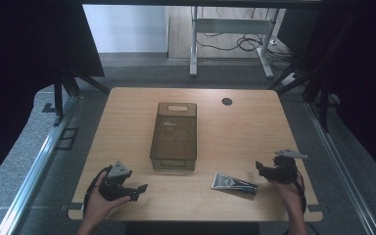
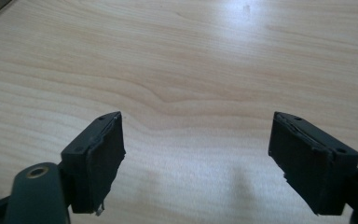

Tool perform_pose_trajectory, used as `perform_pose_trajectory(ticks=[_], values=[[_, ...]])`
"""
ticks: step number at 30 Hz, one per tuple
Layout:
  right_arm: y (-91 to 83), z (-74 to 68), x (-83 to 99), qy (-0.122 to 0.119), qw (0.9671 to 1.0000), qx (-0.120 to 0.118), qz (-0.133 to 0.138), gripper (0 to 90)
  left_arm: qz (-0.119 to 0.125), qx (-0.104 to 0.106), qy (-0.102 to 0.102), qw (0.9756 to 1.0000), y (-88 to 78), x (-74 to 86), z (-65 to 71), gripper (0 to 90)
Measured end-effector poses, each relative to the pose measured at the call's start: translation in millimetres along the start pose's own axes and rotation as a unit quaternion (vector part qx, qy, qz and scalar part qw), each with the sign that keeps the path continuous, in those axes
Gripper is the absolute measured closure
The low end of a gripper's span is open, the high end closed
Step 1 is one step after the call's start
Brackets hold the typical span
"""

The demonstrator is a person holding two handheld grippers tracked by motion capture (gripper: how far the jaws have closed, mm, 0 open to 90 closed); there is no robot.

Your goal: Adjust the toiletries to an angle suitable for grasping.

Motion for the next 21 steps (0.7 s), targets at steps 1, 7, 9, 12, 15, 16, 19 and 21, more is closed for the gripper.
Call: perform_pose_trajectory(ticks=[1, 7, 9, 12, 15, 16, 19, 21], values=[[-0.3, 1.0, 1.6, 0.004, 1.0, -0.002, -0.001, 20.8, -0.001, 0.0, -0.001, 1.0, 0.2, 0.3, -0.7, 19.5], [1.0, 5.1, 7.1, 0.018, 0.9998, -0.004, -0.011, 23.9, -0.006, -0.001, -0.004, 1.0, 3.1, 1.8, -4.0, 19.5], [-0.3, 3.7, 6.0, 0.015, 0.9998, -0.004, -0.008, 24.8, -0.004, -0.001, -0.004, 1.0, 4.0, 1.5, -3.5, 19.5], [-2.9, 1.3, 5.3, 0.014, 0.9999, -0.007, -0.004, 26.5, -0.004, 0.004, -0.001, 1.0, 4.2, 0.2, -0.6, 19.5], [-4.7, 0.5, 6.5, 0.012, 0.9999, -0.003, -0.006, 28.2, -0.001, 0.008, 0.004, 1.0, 3.6, -1.8, 2.3, 19.5], [-5.5, 0.5, 6.8, 0.014, 0.9999, -0.004, -0.006, 28.9, -0.001, 0.008, 0.004, 1.0, 3.5, -2.2, 2.6, 19.5], [-6.9, 1.8, 7.1, 0.014, 0.9999, -0.006, -0.006, 30.1, -0.002, 0.008, 0.003, 1.0, 4.1, -1.8, 1.9, 19.5], [-7.5, 2.8, 7.1, 0.014, 0.9999, -0.007, -0.002, 31.4, -0.004, 0.007, 0.002, 1.0, 4.6, -1.0, 1.1, 19.5]])
Point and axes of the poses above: each handheld gripper's, and its own axes: y roughly forward along the jaws, x roughly out of its underside, z roughly to its right, the point moved 6 cm from there along y, roughly forward along the jaws, and after that the axes turned 5 degrees about z, right-handed, at the moved point
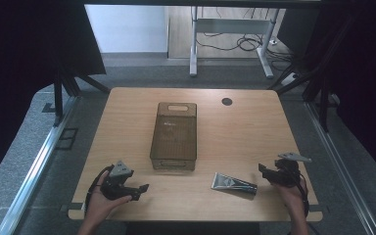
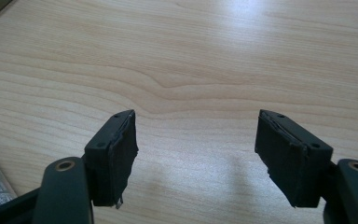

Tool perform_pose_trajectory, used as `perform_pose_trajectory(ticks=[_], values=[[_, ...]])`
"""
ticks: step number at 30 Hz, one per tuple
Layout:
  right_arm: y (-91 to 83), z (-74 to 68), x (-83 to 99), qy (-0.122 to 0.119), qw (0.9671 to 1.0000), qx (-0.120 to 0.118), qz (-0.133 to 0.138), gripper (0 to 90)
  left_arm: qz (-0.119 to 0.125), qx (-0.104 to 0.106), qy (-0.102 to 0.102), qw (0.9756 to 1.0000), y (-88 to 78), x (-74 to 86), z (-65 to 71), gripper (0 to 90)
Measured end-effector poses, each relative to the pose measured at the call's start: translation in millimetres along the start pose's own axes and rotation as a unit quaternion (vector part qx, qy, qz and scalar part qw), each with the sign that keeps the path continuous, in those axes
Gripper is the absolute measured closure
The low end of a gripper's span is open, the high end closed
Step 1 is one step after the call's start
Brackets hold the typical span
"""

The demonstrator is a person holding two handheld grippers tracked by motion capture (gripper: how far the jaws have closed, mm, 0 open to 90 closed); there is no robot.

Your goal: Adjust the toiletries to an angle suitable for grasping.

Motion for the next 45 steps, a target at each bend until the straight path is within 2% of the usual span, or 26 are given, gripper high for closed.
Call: perform_pose_trajectory(ticks=[10, 17, 21, 24, 25, 26, 27, 33, 39, 43, 45], values=[[-6.0, -3.5, -2.6, -0.009, 1.0, -0.002, 0.001, 39.2, -0.001, 0.0, 0.0, 1.0, 0.5, 0.4, -0.3, 19.4], [-12.4, -13.9, -5.7, -0.027, 0.9991, -0.032, -0.008, 49.0, 0.005, 0.002, 0.002, 1.0, -2.7, -1.3, -0.3, 19.5], [-16.7, -18.8, -6.8, -0.046, 0.9978, -0.045, -0.016, 57.1, 0.003, 0.001, 0.0, 1.0, -1.5, -0.7, -0.2, 19.5], [-17.7, -20.4, -6.9, -0.049, 0.9972, -0.053, -0.019, 62.1, 0.002, 0.002, 0.001, 1.0, -0.5, -0.5, 0.1, 19.5], [-17.8, -21.7, -5.9, -0.05, 0.9963, -0.064, -0.026, 67.6, 0.002, 0.001, 0.001, 1.0, -0.2, -0.6, 0.4, 19.5], [-17.8, -21.7, -5.9, -0.05, 0.9963, -0.064, -0.026, 67.6, 0.001, 0.002, -0.001, 1.0, 0.0, -0.5, 0.8, 19.5], [-17.9, -22.5, -4.9, -0.054, 0.9956, -0.07, -0.031, 72.6, 0.002, 0.002, 0.001, 1.0, -0.1, -0.8, 0.9, 19.4], [-24.7, -27.2, -4.9, -0.066, 0.993, -0.087, -0.044, 83.0, 0.0, 0.002, 0.0, 1.0, 0.4, -0.4, 0.5, 19.5], [-33.6, -36.9, -7.4, -0.083, 0.9905, -0.102, -0.041, 89.6, -0.002, 0.003, 0.0, 1.0, 1.3, 0.1, 1.0, 19.5], [-38.2, -43.5, -6.9, -0.092, 0.9885, -0.112, -0.042, 89.9, -0.002, 0.003, 0.0, 1.0, 1.2, 0.2, 0.5, 19.5], [-40.7, -49.3, -5.0, -0.105, 0.9864, -0.118, -0.044, 89.9, -0.001, 0.002, 0.0, 1.0, 0.5, -0.3, 0.3, 19.5]])
Point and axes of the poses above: each handheld gripper's, and its own axes: y roughly forward along the jaws, x roughly out of its underside, z roughly to its right, the point moved 6 cm from there along y, roughly forward along the jaws, and after that the axes turned 5 degrees about z, right-handed, at the moved point
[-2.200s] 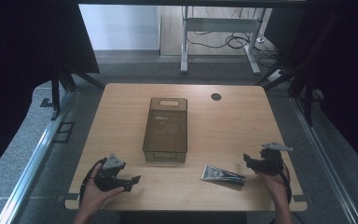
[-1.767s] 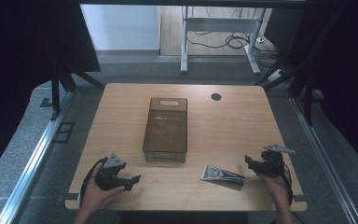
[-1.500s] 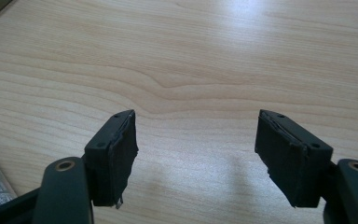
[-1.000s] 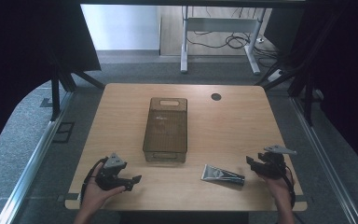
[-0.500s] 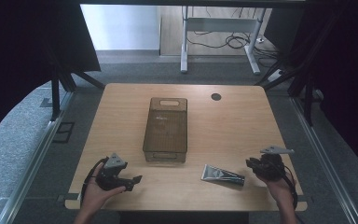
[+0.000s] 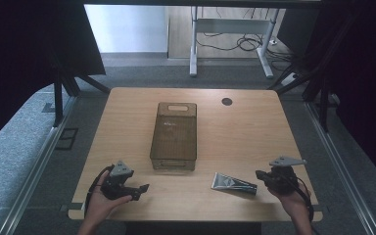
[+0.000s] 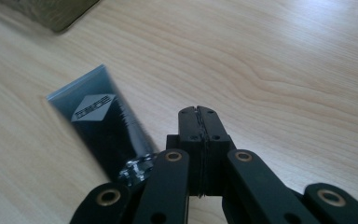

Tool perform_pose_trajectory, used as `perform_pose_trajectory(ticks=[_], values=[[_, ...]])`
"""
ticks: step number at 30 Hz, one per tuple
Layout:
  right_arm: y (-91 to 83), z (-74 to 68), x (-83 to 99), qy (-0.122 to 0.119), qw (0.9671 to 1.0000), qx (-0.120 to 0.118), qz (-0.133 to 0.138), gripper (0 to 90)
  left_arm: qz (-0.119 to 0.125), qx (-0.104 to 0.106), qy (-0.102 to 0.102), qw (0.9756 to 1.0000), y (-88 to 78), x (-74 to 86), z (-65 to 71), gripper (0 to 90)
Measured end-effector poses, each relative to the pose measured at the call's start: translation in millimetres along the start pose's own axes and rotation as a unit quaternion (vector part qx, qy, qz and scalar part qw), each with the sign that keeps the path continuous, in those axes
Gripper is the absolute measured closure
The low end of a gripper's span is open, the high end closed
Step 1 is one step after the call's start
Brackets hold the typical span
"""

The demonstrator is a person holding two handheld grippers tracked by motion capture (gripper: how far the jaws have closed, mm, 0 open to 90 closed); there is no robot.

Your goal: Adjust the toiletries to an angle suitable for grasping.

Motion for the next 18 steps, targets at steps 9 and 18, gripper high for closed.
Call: perform_pose_trajectory(ticks=[9, 18], values=[[-7.5, -22.5, 7.8, -0.007, 0.9991, -0.041, -0.005, 90.0, -0.002, 0.001, 0.001, 1.0, 0.5, 0.0, 0.5, 19.5], [-5.9, -32.1, 14.8, -0.002, 0.9976, -0.066, -0.021, 90.0, 0.006, -0.002, -0.001, 1.0, -4.8, -1.7, -1.6, 19.5]])
Point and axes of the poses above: each handheld gripper's, and its own axes: y roughly forward along the jaws, x roughly out of its underside, z roughly to its right, the point moved 6 cm from there along y, roughly forward along the jaws, and after that the axes turned 5 degrees about z, right-handed, at the moved point
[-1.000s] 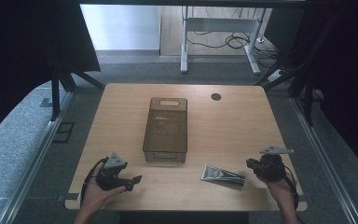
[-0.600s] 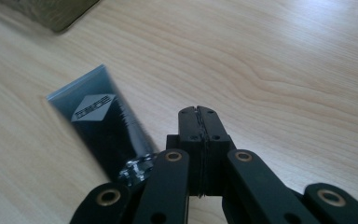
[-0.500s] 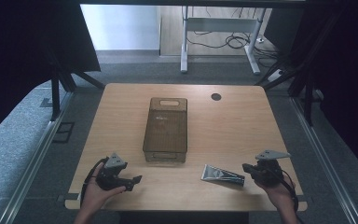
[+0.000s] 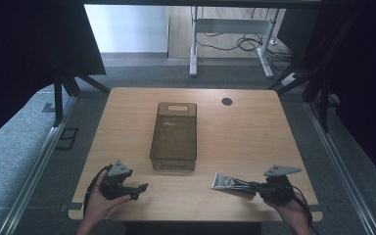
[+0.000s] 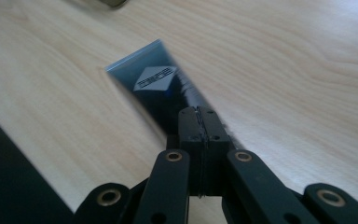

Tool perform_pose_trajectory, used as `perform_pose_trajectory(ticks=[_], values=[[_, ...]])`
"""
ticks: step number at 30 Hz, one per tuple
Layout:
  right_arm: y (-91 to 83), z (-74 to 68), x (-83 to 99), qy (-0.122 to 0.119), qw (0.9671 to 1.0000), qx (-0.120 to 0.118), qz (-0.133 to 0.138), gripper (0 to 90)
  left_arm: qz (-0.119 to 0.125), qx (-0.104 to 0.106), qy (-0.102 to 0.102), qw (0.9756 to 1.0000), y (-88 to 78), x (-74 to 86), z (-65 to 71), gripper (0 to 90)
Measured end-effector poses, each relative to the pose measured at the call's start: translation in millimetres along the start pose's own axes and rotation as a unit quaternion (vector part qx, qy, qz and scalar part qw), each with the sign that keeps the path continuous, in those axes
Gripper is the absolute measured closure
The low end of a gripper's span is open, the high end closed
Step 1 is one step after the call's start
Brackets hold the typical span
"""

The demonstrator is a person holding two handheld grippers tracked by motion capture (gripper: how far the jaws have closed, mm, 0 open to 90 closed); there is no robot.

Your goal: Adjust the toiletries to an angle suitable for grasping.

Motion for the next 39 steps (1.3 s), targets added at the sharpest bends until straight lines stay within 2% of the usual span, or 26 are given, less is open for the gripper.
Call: perform_pose_trajectory(ticks=[3, 10, 12, 18, 24, 30, 34, 39], values=[[3.2, -4.9, 2.9, -0.003, 0.9997, -0.022, -0.008, 90.0, -0.001, 0.0, -0.001, 1.0, 0.3, 0.2, 0.0, 19.5], [17.5, -8.1, 11.1, 0.002, 0.9987, -0.035, -0.035, 90.0, 0.001, 0.001, 0.0, 1.0, -0.2, 0.1, -0.6, 19.5], [20.4, -9.1, 12.0, 0.002, 0.9984, -0.042, -0.037, 90.0, -0.001, 0.001, -0.002, 1.0, 0.2, 0.6, -0.9, 19.5], [22.3, -9.4, 13.5, 0.003, 0.9981, -0.043, -0.044, 90.0, 0.0, 0.002, 0.0, 1.0, 0.2, 0.2, 0.4, 19.5], [21.5, -4.7, 14.2, 0.007, 0.9985, -0.035, -0.041, 90.0, -0.001, 0.003, 0.0, 1.0, 0.8, 0.5, -0.1, 19.5], [21.0, 7.3, 16.1, 0.026, 0.999, -0.017, -0.032, 90.0, -0.003, 0.002, -0.001, 1.0, 1.3, 1.3, -1.8, 19.4], [25.5, 15.0, 18.2, 0.032, 0.9988, 0.001, -0.037, 90.0, -0.006, 0.004, 0.001, 1.0, 3.1, 1.6, -0.6, 19.4], [31.9, 22.2, 12.5, 0.038, 0.9987, 0.006, -0.034, 90.0, -0.008, 0.005, 0.003, 1.0, 4.7, 2.0, -0.2, 19.3]])
Point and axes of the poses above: each handheld gripper's, and its own axes: y roughly forward along the jaws, x roughly out of its underside, z roughly to its right, the point moved 6 cm from there along y, roughly forward along the jaws, and after that the axes turned 5 degrees about z, right-handed, at the moved point
